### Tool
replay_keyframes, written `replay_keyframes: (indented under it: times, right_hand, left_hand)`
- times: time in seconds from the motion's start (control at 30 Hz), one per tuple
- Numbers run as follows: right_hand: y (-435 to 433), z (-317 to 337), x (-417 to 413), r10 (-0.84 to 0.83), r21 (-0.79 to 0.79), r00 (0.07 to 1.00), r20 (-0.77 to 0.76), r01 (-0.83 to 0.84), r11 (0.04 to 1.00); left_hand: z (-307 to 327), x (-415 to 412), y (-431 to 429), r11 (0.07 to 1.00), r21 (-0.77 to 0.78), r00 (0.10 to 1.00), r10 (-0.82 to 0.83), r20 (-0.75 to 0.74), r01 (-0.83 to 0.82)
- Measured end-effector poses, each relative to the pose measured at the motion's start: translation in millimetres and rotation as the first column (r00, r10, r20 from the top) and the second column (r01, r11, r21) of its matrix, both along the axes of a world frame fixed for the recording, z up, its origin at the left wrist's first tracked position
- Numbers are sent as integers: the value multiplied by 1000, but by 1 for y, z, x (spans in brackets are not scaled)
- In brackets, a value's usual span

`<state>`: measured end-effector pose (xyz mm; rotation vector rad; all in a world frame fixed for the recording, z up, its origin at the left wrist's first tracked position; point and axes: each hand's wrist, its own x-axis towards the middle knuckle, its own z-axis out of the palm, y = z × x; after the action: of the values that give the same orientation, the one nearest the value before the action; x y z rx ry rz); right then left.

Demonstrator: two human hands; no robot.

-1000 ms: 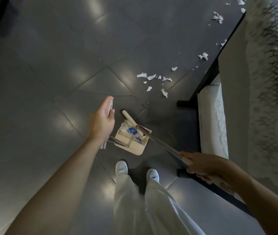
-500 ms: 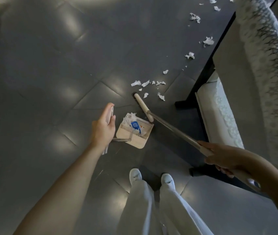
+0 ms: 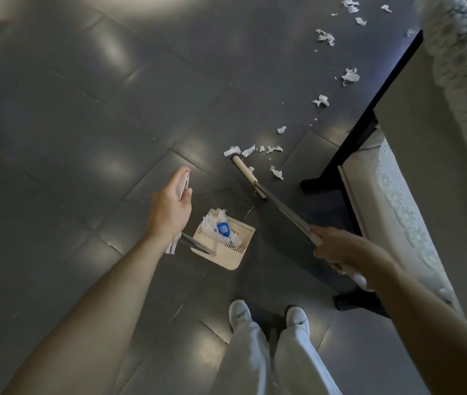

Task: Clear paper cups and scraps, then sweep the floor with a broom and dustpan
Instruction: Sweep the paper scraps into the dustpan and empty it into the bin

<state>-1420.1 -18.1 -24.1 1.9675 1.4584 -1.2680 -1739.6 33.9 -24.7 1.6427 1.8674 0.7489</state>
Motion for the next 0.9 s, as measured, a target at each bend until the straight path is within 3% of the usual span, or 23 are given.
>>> replay_keyframes:
  times: [0.13,0.3,0.6,0.77,0.9]
  right_hand:
    - [-8,-11,-29,50,-92,996,-71,-57,994]
    - [-13,12,-16,-84,-234,980,-180,41,971]
    - [25,50,32,-116,-77,978,-171,105,992]
    - [78,50,53,-203,-7,969,-140,204,979]
    - [134,38,70,-295,6,946,-132,299,954]
  left_hand:
    - [-3,-3,16,1000,8,1000,13,5,-13]
    - [-4,5,28,999,19,998,-30,55,29]
    - [2,16,57,995,35,996,-92,-8,92]
    - [0,31,105,997,-7,997,-75,-21,75]
    - [-2,43,151,997,45,996,-62,-58,65]
